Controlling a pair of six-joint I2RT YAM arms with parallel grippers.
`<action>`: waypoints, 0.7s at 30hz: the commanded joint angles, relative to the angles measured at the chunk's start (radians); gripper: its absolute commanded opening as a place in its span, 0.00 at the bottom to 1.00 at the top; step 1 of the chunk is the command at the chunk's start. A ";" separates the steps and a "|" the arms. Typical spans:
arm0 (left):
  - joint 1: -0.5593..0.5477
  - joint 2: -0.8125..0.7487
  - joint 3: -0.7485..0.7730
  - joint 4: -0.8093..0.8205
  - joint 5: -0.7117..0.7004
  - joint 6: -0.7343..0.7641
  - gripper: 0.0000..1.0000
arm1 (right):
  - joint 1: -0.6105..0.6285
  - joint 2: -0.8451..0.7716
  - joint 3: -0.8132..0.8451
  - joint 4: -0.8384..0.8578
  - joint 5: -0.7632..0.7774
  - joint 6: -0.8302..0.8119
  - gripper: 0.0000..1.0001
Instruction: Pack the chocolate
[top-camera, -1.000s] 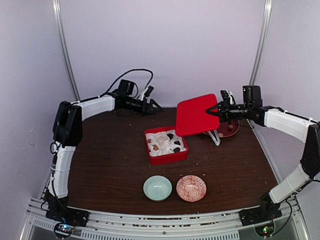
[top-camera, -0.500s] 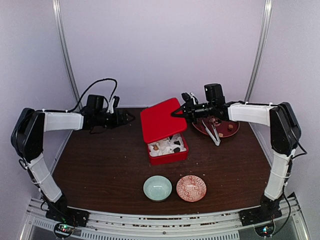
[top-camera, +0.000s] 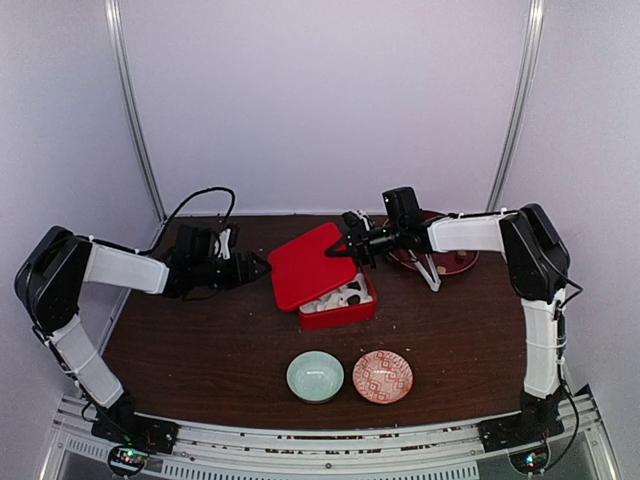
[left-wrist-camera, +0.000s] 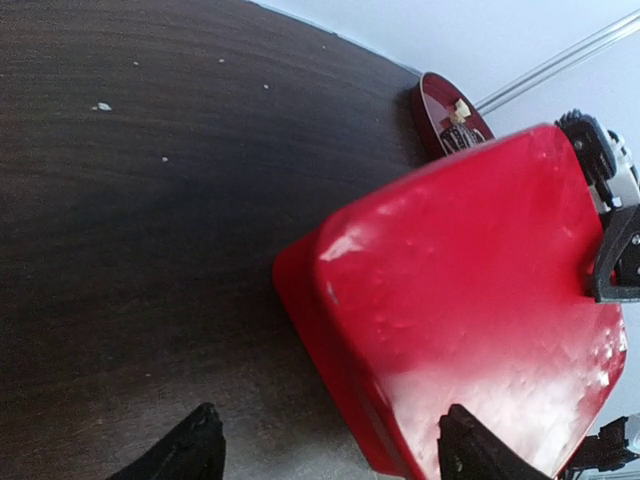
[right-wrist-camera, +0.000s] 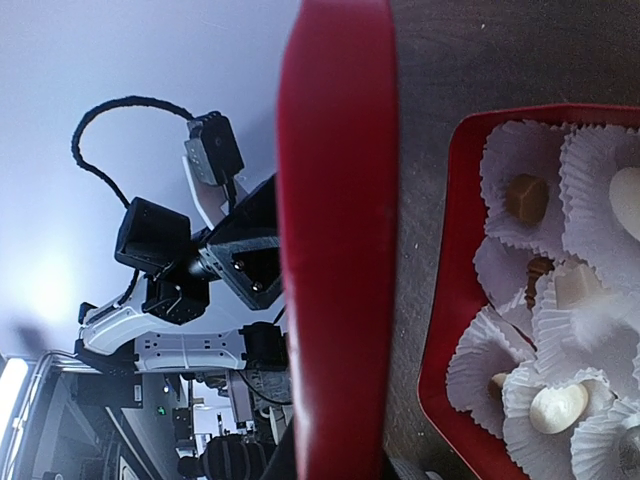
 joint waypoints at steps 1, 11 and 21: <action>-0.037 0.060 -0.003 0.172 0.030 -0.058 0.73 | -0.007 0.007 0.085 -0.136 -0.007 -0.125 0.02; -0.076 0.175 0.029 0.239 0.048 -0.099 0.63 | -0.031 -0.004 0.090 -0.338 0.030 -0.281 0.04; -0.119 0.218 0.082 0.218 0.045 -0.079 0.58 | -0.060 -0.001 0.080 -0.343 0.040 -0.297 0.06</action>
